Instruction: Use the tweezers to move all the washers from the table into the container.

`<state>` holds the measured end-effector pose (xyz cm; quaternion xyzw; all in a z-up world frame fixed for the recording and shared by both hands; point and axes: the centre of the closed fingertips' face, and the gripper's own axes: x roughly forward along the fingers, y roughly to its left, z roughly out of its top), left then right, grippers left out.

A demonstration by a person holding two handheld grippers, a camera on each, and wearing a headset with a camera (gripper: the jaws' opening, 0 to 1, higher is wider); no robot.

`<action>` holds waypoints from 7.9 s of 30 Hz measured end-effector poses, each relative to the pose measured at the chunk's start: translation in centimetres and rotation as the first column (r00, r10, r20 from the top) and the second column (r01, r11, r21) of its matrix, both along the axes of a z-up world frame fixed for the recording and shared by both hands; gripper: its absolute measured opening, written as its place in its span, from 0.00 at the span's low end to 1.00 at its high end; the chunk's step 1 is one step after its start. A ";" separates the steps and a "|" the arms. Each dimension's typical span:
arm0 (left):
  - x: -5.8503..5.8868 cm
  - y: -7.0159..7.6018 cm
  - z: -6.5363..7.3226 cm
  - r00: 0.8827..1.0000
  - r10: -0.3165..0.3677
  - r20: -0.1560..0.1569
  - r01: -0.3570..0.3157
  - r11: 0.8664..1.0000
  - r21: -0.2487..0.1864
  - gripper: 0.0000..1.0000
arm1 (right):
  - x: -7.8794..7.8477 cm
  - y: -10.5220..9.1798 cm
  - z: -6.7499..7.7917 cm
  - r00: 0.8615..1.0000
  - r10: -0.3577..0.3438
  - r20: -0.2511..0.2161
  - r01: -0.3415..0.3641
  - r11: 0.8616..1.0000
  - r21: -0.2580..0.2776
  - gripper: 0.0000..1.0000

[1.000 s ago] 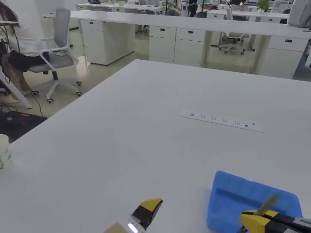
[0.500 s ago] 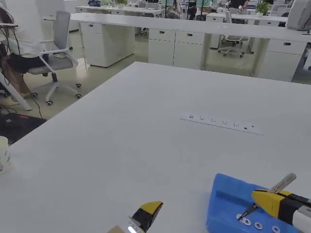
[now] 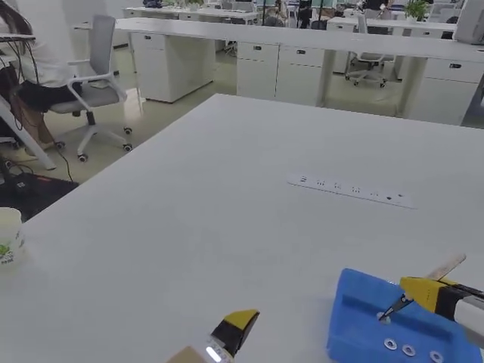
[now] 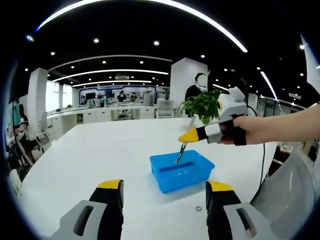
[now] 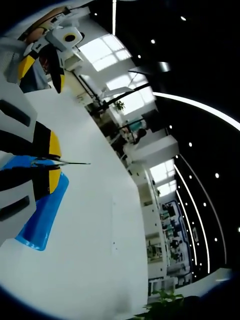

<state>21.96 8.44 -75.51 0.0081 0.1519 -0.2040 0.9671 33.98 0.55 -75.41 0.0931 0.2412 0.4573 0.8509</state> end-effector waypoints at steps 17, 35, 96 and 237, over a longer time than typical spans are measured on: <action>0.0 0.0 -0.2 1.000 -0.002 -0.010 0.002 1.000 -0.007 0.67 | 1.7 0.7 -3.9 0.999 0.013 -0.037 -0.017 0.995 -0.103 0.02; 0.0 -0.2 -0.6 0.999 -0.013 -0.033 0.013 1.000 -0.003 0.67 | 1.2 1.4 -6.8 0.995 0.097 -0.010 -0.097 0.964 -0.247 0.02; -0.1 -0.6 -0.7 0.999 -0.037 -0.040 0.037 0.999 0.000 0.66 | -9.8 0.8 -5.9 0.974 0.207 -0.089 -0.216 0.970 -0.109 0.04; 0.1 0.4 0.8 0.999 0.032 -0.004 -0.033 0.995 -0.099 0.70 | -13.4 -6.2 -3.5 0.881 0.468 -0.064 -0.466 0.840 -0.277 0.03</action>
